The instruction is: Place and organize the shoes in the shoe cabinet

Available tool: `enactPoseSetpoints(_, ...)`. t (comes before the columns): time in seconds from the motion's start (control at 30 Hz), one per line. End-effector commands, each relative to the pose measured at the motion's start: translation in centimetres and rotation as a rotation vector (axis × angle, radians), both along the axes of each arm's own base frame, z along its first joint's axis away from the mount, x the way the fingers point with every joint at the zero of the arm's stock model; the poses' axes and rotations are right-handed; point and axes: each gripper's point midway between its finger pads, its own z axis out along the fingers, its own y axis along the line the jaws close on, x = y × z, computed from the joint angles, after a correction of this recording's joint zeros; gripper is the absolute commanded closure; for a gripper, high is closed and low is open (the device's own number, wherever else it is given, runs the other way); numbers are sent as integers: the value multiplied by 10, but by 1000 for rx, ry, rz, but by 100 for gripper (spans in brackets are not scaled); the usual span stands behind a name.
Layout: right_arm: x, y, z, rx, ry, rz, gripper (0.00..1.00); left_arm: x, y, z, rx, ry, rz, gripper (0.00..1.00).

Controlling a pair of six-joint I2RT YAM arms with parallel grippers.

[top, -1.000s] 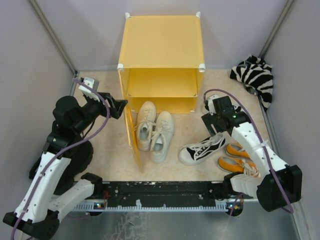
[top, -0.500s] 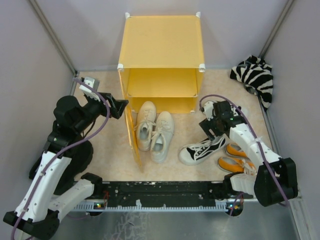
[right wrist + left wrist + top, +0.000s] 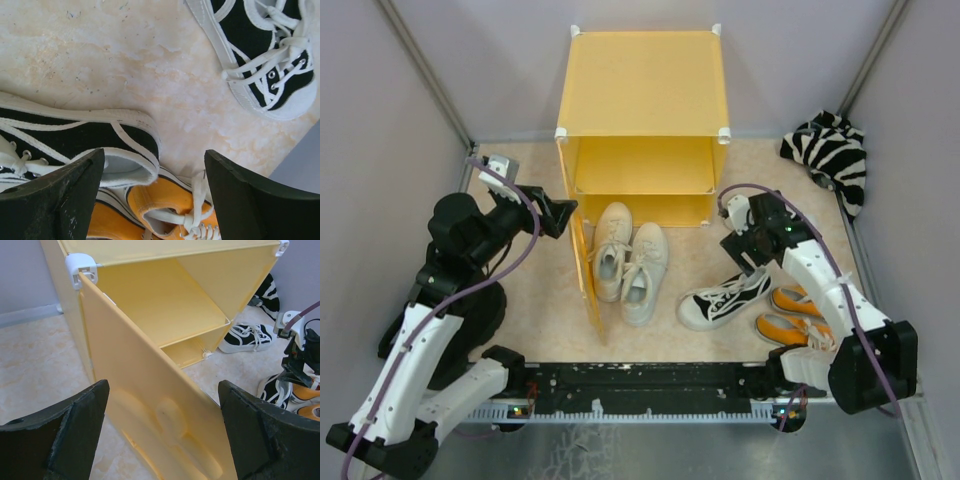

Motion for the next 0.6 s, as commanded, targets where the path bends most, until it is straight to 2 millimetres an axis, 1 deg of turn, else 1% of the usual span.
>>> enactPoseSetpoints(0.0, -10, -8, 29, -35, 21, 33, 19, -3, -4, -19, 19, 48, -22, 5)
enactPoseSetpoints(0.07, -17, -3, 29, -11, 46, 64, 19, -4, -6, -19, 15, 51, -30, 5)
enactPoseSetpoints(0.2, -30, -4, 8, -20, 106, 103, 18, -5, -7, -19, 9, 53, -36, 5)
enactPoseSetpoints(0.27, -34, -1, 1, -11, 142, 114, 18, -6, -7, -20, 8, 57, -37, 5)
enactPoseSetpoints(0.43, -35, -12, -18, -72, 205, 85, 18, -7, -6, -22, 12, 68, -34, 5)
enactPoseSetpoints(0.5, -33, -12, -26, -74, 208, 73, 18, -7, -6, -23, 11, 70, -34, 5)
enactPoseSetpoints(0.57, -29, -16, -32, -100, 202, 53, 18, -7, -7, -23, 11, 72, -35, 5)
